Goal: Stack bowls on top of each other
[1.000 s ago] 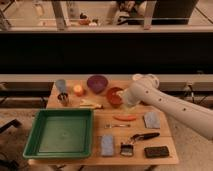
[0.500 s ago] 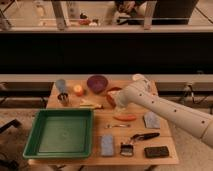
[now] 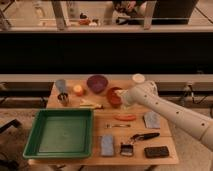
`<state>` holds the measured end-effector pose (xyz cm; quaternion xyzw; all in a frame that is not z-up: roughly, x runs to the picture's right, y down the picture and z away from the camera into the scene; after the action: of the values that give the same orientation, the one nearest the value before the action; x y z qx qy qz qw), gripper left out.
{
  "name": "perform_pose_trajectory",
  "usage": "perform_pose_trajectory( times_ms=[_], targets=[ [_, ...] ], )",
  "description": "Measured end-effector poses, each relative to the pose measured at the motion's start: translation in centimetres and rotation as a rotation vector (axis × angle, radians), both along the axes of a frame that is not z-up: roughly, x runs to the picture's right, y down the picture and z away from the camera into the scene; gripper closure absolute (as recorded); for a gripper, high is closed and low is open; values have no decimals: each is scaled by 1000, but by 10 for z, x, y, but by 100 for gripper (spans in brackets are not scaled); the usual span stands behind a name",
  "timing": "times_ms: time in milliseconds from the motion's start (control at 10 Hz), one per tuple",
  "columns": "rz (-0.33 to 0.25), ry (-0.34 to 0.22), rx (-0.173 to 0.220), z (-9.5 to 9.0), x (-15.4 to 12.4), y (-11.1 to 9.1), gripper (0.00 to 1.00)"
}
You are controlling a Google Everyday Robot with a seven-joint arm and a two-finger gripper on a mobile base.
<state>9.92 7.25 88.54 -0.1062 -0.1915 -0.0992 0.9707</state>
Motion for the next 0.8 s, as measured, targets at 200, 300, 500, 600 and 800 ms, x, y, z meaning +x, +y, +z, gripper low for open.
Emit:
perform_pose_trajectory(
  times_ms=[200,300,500,600,800],
  targets=[
    [1,1,17,4,5,-1,21],
    [-5,-6,25,7,1,-2,27],
    [-8,-28,29,13,-10,-5,46],
    [-9,-39,25,16,-14,-6,55],
    [-36,-60,2,29,-28,-1,77]
  ],
)
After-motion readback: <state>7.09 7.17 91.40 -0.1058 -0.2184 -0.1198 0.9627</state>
